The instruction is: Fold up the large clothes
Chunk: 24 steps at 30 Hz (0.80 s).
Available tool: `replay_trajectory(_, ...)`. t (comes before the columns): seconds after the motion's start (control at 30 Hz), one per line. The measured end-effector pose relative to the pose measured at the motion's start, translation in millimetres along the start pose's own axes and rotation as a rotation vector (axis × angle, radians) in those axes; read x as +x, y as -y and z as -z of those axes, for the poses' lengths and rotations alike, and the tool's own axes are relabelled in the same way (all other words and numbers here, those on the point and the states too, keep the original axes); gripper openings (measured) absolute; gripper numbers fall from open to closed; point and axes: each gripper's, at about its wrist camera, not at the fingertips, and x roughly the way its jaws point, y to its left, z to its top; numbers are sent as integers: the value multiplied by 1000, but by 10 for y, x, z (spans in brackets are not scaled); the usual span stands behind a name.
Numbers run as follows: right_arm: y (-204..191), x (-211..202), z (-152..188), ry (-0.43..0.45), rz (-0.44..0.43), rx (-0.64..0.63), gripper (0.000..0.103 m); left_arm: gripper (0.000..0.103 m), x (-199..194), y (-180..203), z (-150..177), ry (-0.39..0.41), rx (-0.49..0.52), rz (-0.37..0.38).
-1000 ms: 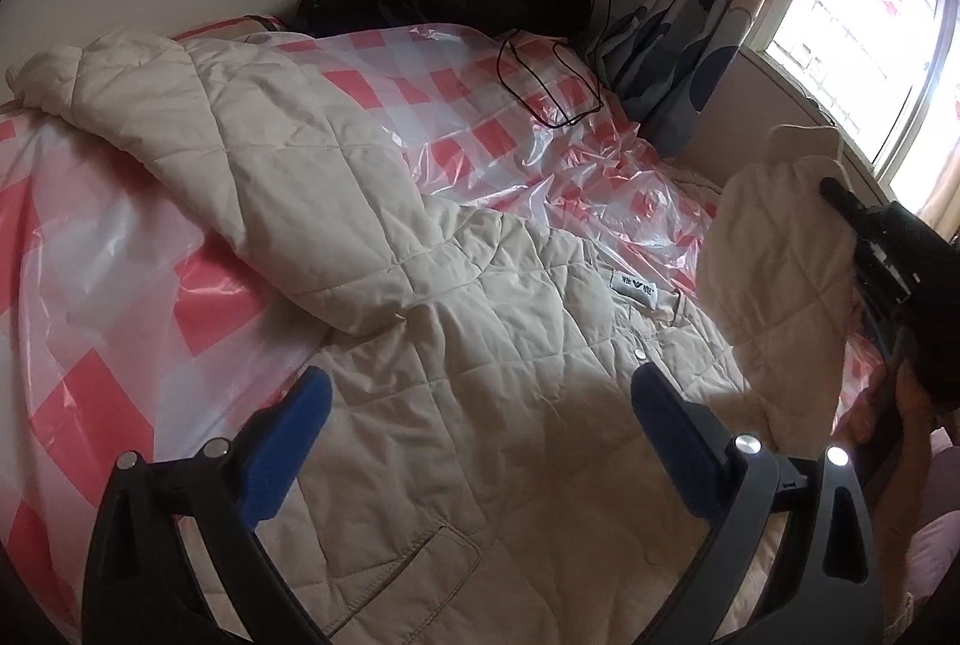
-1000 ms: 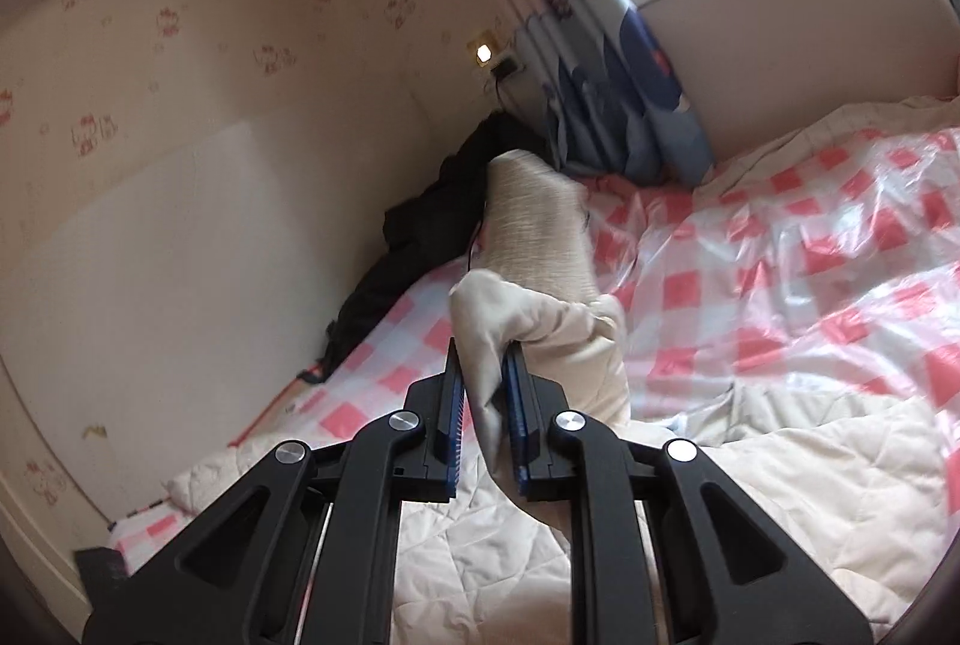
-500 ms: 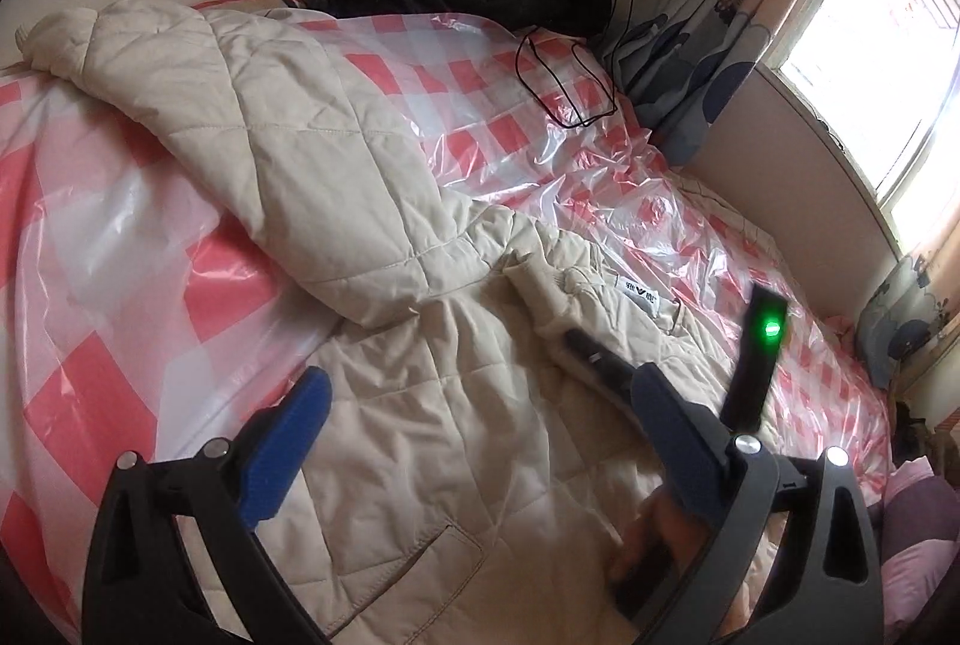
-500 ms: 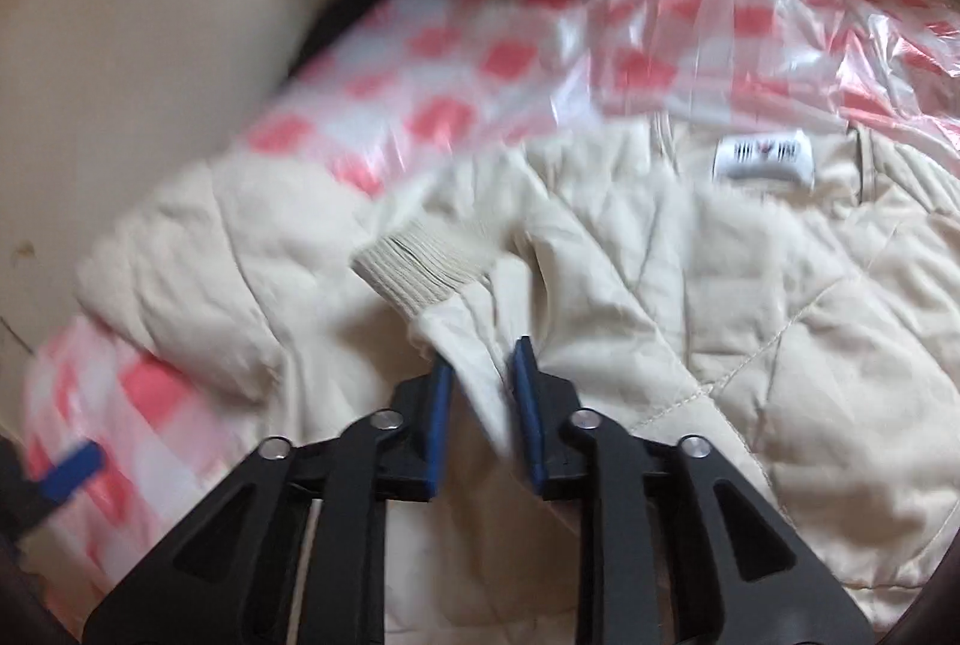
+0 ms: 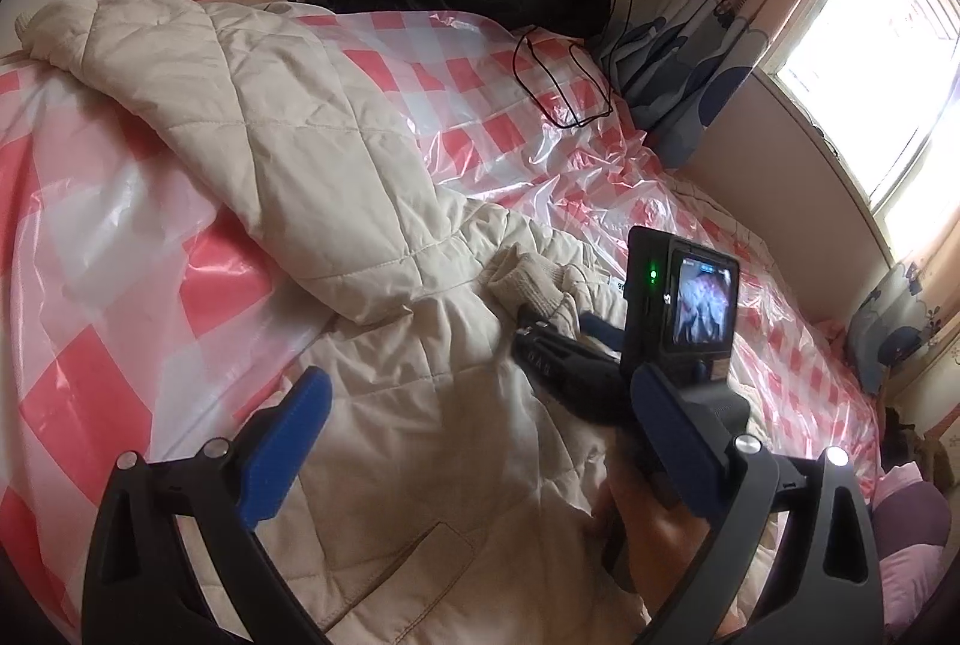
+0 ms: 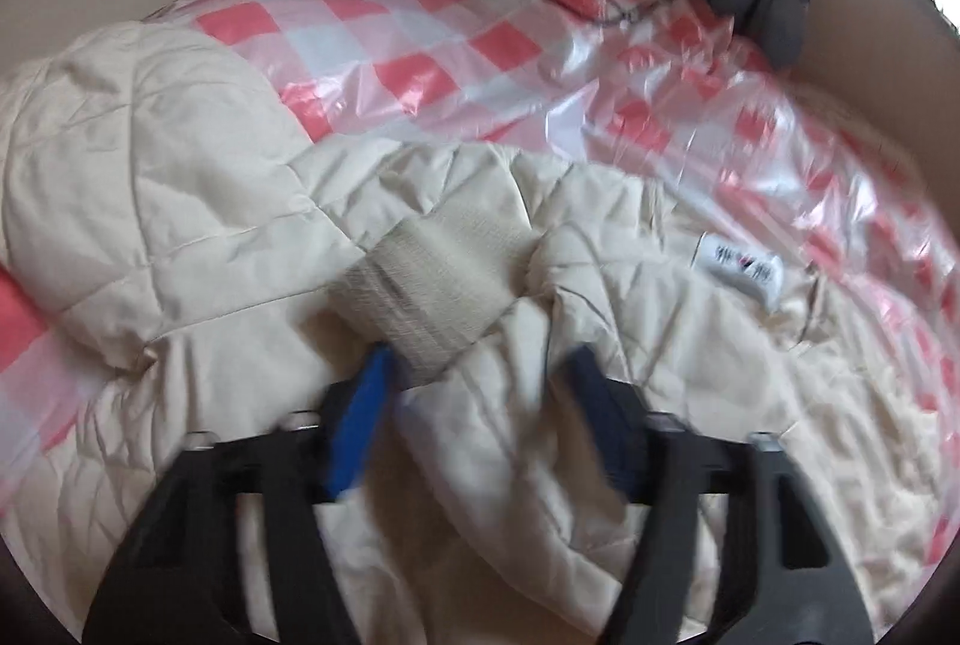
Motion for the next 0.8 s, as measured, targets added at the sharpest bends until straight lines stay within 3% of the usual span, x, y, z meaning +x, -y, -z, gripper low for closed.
replay_trajectory(0.1,237,-97,-9,50,-133,160,31,96,-15,-22,-16,2,-10,7)
replay_trajectory(0.2,444,-374,-28,185,-260,279,30,96,-28,-55,-26,4,-29,16)
replay_trajectory(0.3,434,-605,-140,293,-312,286,30,96,-29,-70,-32,4,-40,21)
replay_trajectory(0.37,317,-663,-212,315,-329,251,30,96,-23,-71,-31,4,-43,19)
replay_trajectory(0.47,50,-521,-270,282,-328,176,31,96,-12,-70,-25,1,-42,18)
replay_trajectory(0.53,-121,-140,-244,125,-330,120,36,96,-4,-66,-24,-4,-39,20)
replay_trajectory(0.57,-191,66,-203,21,-318,101,49,96,-5,-65,-19,-6,-38,22)
replay_trajectory(0.6,-223,245,-141,-68,-314,86,51,96,-4,-63,-17,-7,-35,24)
replay_trajectory(0.63,-203,257,-105,-86,-328,84,51,96,-6,-60,-18,-9,-33,26)
replay_trajectory(0.73,28,-33,-133,-70,-414,142,66,96,-14,-73,-35,-9,-40,31)
replay_trajectory(0.8,352,-457,-104,61,-451,191,69,96,-14,-80,-40,-10,-47,32)
